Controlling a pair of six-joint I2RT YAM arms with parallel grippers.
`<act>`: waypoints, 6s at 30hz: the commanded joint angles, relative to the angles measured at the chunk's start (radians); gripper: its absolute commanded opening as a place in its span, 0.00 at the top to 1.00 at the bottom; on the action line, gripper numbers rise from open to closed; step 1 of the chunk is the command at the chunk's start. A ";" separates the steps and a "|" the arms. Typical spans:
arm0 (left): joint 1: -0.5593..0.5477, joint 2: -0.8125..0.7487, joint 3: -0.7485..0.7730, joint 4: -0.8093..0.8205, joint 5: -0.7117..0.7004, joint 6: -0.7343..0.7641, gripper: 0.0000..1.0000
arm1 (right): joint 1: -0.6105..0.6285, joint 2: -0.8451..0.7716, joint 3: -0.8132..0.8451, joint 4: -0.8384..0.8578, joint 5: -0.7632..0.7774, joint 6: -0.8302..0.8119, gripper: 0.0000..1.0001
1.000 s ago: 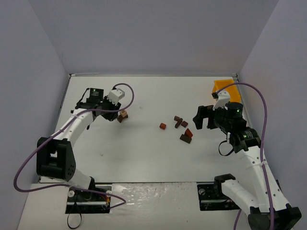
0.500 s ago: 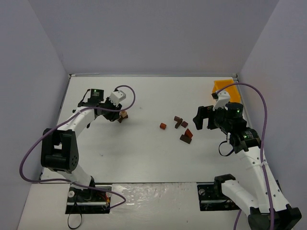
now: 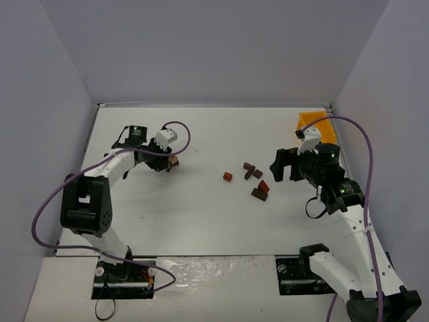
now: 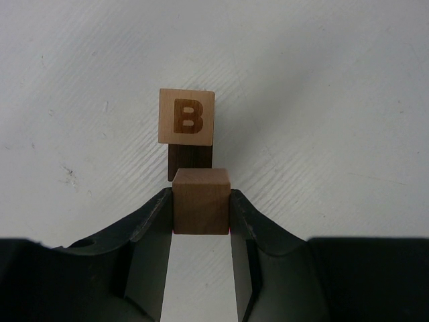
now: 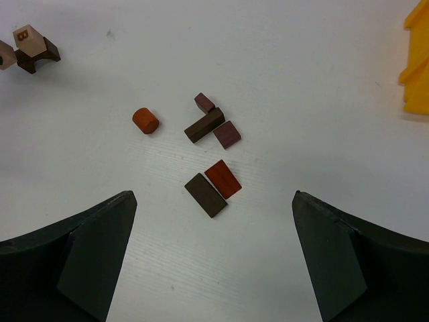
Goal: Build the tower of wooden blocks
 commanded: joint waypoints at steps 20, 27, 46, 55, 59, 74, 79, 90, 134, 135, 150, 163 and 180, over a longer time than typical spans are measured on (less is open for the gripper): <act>0.017 0.013 0.074 0.065 0.050 0.012 1.00 | 0.009 -0.001 0.036 0.044 -0.009 -0.006 0.00; 0.017 0.023 0.080 0.059 0.055 0.010 1.00 | 0.009 -0.002 0.036 0.044 -0.008 -0.005 0.00; 0.019 0.043 0.096 0.059 0.050 -0.007 1.00 | 0.009 -0.004 0.033 0.044 -0.005 -0.005 0.00; 0.016 0.048 0.099 0.058 0.054 -0.018 1.00 | 0.009 -0.005 0.031 0.044 -0.005 -0.004 0.00; 0.016 0.052 0.104 0.058 0.056 -0.022 0.99 | 0.009 -0.007 0.028 0.043 -0.005 -0.003 0.00; 0.013 0.064 0.108 0.058 0.062 -0.032 0.99 | 0.009 -0.007 0.030 0.044 -0.002 -0.006 0.00; 0.013 0.070 0.111 0.058 0.059 -0.036 0.99 | 0.008 -0.006 0.030 0.044 -0.004 -0.006 0.00; 0.008 0.078 0.120 0.056 0.042 -0.042 0.99 | 0.009 -0.007 0.027 0.044 -0.004 -0.007 0.00; -0.010 0.073 0.137 0.019 0.010 -0.052 0.65 | 0.009 -0.007 0.028 0.044 -0.013 -0.006 0.00; -0.011 0.072 0.139 0.019 0.010 -0.052 0.66 | 0.008 -0.008 0.028 0.044 -0.014 -0.006 0.00; -0.016 0.070 0.141 0.019 -0.002 -0.054 0.71 | 0.009 -0.010 0.028 0.044 -0.015 -0.006 0.00; -0.020 0.075 0.144 0.019 0.004 -0.059 0.71 | 0.009 -0.012 0.028 0.044 -0.015 -0.005 0.00; -0.024 0.084 0.146 0.019 -0.001 -0.058 0.70 | 0.009 -0.014 0.027 0.044 -0.016 -0.007 0.00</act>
